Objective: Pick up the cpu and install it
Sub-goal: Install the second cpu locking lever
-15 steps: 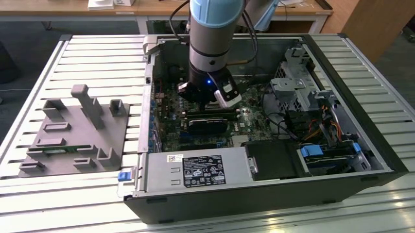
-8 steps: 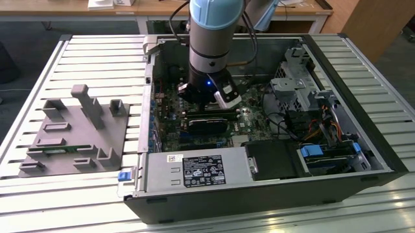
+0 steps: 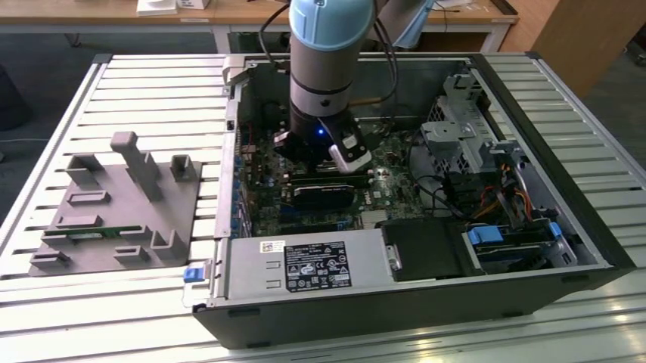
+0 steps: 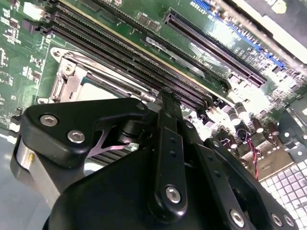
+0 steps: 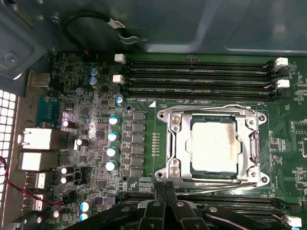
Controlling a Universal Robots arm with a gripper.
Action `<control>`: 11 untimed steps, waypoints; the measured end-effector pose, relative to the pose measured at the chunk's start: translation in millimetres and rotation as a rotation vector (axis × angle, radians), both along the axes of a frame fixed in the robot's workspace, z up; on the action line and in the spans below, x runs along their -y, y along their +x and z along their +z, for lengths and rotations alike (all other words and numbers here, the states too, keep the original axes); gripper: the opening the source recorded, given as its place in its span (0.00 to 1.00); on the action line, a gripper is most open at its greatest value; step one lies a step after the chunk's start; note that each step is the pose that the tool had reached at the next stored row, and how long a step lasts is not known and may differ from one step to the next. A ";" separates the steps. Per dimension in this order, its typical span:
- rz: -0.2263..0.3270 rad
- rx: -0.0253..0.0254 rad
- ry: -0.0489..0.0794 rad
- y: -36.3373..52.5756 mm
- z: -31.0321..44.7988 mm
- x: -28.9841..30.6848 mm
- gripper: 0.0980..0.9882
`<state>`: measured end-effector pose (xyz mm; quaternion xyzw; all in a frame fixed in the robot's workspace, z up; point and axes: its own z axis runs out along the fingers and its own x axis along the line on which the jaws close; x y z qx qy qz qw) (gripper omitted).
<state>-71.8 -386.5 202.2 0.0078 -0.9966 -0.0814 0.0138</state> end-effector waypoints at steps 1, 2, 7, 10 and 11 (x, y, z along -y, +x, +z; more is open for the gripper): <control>0.000 0.0001 0.004 -0.1 -0.6 0.0 0.01; 0.000 0.0000 0.009 -0.2 -1.2 0.0 0.01; 0.000 0.0013 0.039 -1.5 -5.4 0.0 0.01; 0.000 0.0020 0.050 -2.2 -6.8 0.0 0.01; 0.000 0.0022 0.053 -2.8 -7.1 0.0 0.01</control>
